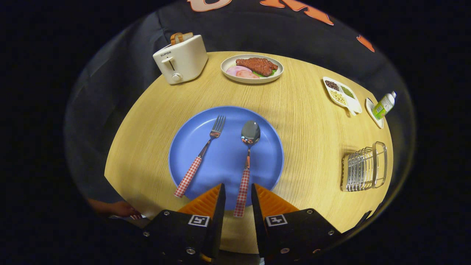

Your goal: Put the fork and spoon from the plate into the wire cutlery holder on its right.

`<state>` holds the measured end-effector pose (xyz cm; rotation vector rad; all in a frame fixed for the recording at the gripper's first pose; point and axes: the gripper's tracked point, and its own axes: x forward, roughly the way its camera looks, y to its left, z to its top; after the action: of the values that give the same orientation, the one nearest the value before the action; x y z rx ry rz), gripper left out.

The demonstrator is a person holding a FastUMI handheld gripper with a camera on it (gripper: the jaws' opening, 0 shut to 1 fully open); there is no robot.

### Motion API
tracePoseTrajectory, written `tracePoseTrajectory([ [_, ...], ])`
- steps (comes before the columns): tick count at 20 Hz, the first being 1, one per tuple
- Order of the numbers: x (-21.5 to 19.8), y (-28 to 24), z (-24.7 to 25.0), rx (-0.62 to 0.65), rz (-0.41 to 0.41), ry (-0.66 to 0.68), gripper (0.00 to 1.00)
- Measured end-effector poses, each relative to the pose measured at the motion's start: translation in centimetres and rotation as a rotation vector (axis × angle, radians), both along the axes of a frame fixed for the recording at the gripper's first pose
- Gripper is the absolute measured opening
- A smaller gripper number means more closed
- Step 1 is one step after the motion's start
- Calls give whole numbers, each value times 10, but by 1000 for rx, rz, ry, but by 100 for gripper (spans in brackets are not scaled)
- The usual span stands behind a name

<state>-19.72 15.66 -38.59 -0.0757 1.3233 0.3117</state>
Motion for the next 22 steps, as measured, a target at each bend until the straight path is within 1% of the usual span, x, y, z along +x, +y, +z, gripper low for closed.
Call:
tracePoseTrajectory([
  [2,-3,1,-7,-13,-7,13,36],
  [3,-4,0,-10,-21,-5,18,30],
  [5,-5,-1,-15,-33,5,24,22],
  [7,-3,0,-17,-44,8,15,17],
  [8,-2,-2,-18,-50,5,11,17],
  [11,2,-6,-14,-44,-35,7,10],
  [13,4,-9,-5,-28,-58,11,9],
  [15,11,-12,8,-15,-59,-10,9],
  [18,19,-18,38,31,-86,-33,9],
  [22,31,-51,79,44,-148,-93,9],
])
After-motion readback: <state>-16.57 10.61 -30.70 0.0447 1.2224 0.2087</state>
